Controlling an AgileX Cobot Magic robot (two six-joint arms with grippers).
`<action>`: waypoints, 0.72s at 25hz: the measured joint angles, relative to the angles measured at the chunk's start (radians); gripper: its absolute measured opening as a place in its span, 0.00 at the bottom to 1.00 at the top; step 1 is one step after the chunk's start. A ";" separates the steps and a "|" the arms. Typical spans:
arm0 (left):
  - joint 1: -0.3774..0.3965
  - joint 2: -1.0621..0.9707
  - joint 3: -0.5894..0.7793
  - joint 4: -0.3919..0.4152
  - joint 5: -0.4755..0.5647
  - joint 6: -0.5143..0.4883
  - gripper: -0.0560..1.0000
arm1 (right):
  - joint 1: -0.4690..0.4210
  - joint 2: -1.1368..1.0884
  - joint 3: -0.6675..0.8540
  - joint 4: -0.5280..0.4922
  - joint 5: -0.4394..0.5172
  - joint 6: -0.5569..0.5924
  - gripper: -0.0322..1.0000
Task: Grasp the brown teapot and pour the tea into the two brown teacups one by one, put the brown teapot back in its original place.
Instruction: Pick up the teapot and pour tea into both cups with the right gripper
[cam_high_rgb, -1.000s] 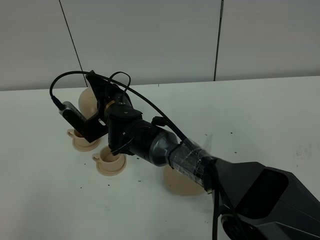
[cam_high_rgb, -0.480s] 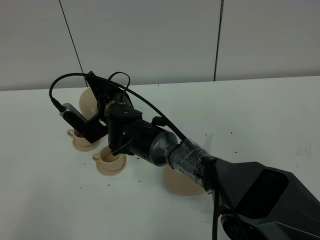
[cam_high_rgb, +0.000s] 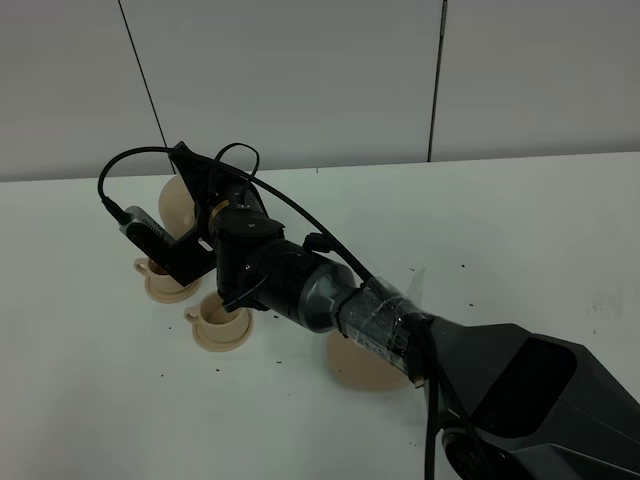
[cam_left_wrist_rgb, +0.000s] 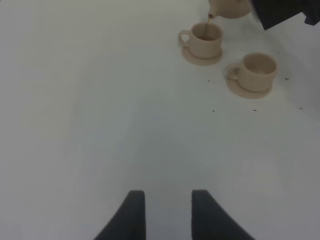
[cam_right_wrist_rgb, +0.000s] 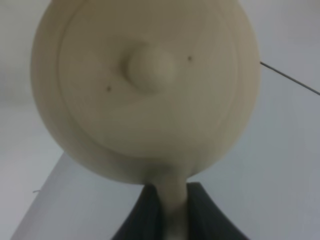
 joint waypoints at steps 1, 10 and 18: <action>0.000 0.000 0.000 0.000 0.000 0.000 0.34 | 0.000 0.000 0.000 0.000 0.000 0.000 0.12; 0.000 0.000 0.000 0.000 0.000 0.000 0.34 | 0.000 0.000 0.000 -0.003 0.000 -0.009 0.12; 0.000 0.000 0.000 0.000 0.000 0.000 0.34 | 0.000 0.000 0.000 -0.003 0.000 -0.015 0.12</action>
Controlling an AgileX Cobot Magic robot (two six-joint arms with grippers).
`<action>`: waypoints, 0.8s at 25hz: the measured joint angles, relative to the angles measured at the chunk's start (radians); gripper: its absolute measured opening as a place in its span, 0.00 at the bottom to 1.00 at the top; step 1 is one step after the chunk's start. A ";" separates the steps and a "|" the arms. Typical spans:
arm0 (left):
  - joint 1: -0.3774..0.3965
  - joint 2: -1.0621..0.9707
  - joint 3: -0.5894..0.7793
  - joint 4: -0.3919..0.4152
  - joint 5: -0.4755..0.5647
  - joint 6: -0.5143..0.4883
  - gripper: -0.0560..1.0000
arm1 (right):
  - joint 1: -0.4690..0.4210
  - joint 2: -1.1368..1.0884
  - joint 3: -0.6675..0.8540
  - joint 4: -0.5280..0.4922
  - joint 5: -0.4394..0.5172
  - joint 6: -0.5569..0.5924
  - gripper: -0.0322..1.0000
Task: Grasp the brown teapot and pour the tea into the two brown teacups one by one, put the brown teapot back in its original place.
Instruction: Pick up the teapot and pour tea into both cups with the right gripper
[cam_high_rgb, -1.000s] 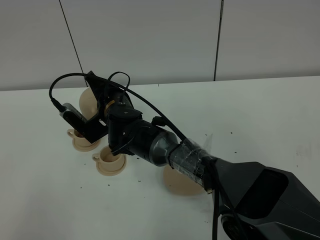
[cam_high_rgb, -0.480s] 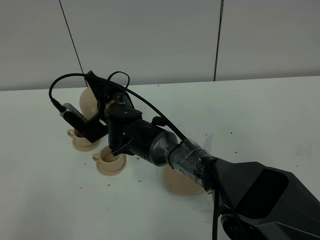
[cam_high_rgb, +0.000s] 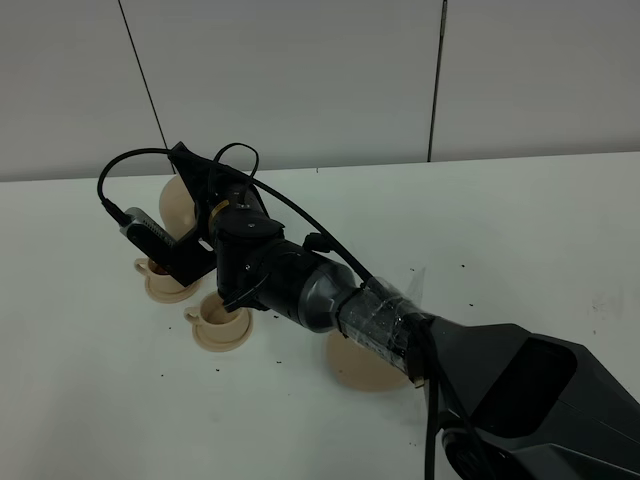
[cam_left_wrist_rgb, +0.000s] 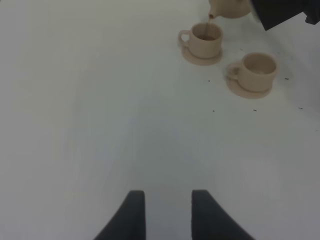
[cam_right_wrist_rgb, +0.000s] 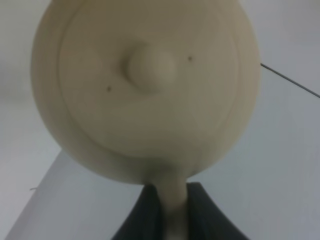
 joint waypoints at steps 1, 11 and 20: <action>0.000 0.000 0.000 0.000 0.000 0.000 0.34 | 0.000 0.000 0.000 0.000 0.000 0.000 0.12; 0.000 0.000 0.000 0.000 0.000 -0.002 0.34 | 0.000 0.000 0.000 0.000 0.000 0.000 0.12; 0.000 0.000 0.000 0.000 0.000 -0.002 0.34 | 0.000 0.000 0.000 0.000 0.000 0.000 0.12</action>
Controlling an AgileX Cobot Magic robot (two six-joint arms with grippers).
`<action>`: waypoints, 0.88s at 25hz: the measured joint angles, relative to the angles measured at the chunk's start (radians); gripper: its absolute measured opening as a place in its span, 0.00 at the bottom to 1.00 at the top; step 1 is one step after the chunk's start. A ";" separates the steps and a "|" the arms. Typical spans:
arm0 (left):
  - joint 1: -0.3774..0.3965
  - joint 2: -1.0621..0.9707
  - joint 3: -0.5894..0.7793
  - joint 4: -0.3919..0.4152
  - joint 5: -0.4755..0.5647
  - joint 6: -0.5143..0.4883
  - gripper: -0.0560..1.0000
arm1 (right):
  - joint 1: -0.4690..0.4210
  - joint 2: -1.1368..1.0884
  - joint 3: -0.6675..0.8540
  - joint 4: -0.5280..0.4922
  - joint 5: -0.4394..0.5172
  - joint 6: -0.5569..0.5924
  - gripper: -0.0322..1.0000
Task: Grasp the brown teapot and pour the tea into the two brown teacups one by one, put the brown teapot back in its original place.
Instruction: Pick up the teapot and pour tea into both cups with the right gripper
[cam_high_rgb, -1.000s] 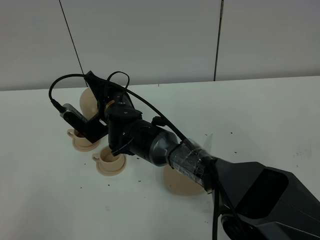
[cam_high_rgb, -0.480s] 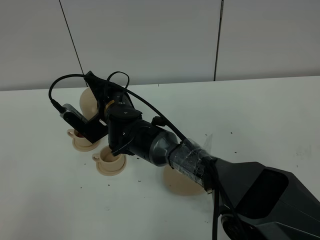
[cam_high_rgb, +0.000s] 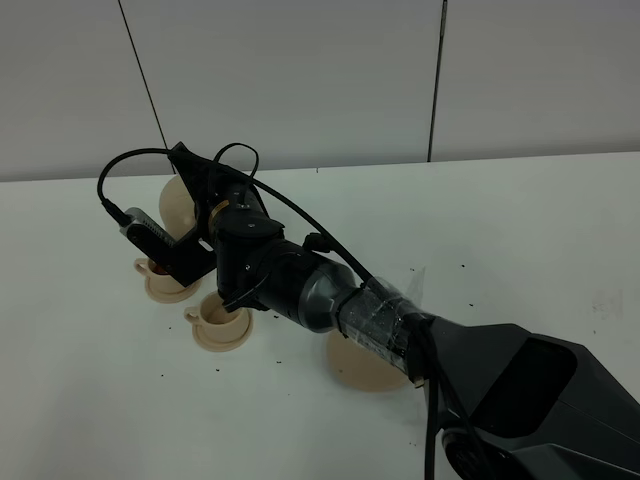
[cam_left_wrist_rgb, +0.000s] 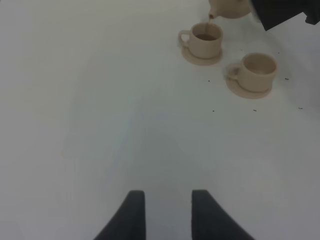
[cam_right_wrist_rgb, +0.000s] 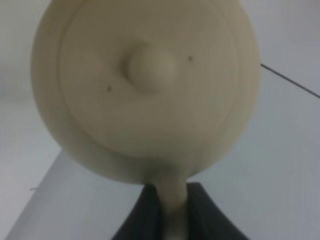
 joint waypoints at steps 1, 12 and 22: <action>0.000 0.000 0.000 0.000 0.000 0.000 0.34 | 0.000 0.000 0.000 0.000 0.000 0.000 0.12; 0.000 0.000 0.000 0.000 0.000 0.001 0.34 | 0.000 0.000 0.000 0.000 0.000 0.000 0.12; 0.000 0.000 0.000 0.000 0.000 0.001 0.34 | 0.000 0.000 0.000 -0.001 0.000 0.000 0.12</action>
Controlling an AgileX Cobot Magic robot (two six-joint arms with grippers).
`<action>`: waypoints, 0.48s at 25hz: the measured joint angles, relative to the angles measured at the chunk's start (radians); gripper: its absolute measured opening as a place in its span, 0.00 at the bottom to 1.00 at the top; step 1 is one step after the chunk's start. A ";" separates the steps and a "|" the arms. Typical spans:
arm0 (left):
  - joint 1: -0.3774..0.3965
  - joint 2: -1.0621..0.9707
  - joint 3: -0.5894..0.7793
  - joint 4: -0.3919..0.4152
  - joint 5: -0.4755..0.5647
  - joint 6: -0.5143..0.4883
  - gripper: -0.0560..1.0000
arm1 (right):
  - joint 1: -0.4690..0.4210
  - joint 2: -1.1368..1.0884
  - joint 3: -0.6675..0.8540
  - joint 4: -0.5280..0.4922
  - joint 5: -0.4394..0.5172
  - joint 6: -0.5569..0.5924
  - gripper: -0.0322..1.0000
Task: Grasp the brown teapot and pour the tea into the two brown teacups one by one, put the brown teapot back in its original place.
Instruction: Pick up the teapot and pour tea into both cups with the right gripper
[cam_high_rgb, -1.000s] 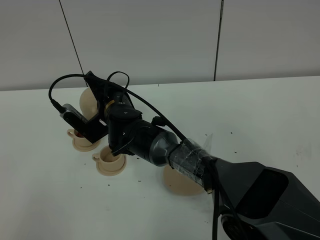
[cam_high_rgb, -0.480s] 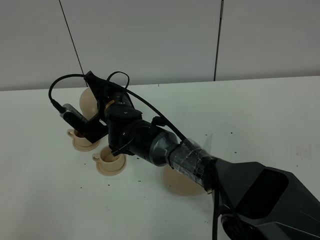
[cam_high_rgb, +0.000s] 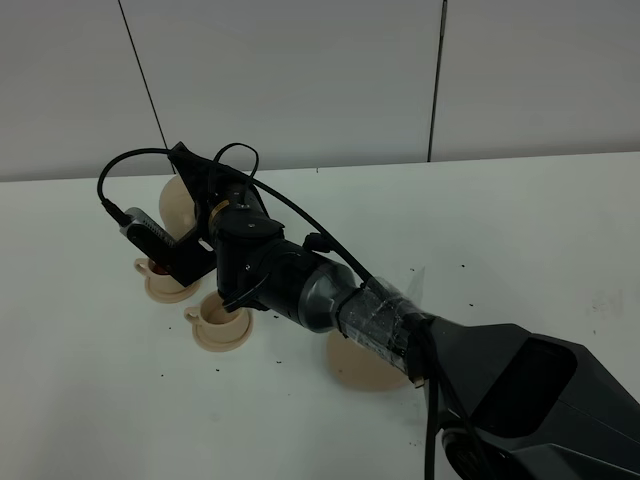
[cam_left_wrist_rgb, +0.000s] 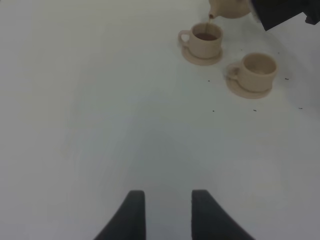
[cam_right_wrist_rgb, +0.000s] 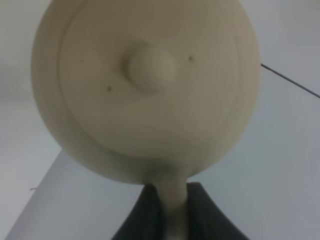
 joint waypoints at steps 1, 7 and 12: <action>0.000 0.000 0.000 0.000 0.000 0.000 0.34 | 0.000 0.000 0.000 0.000 0.000 0.000 0.12; 0.000 0.000 0.000 0.000 0.000 0.000 0.34 | 0.000 0.000 0.000 0.000 0.000 0.000 0.12; 0.000 0.000 0.000 0.000 0.000 0.000 0.34 | 0.000 0.000 0.000 0.000 0.000 0.000 0.12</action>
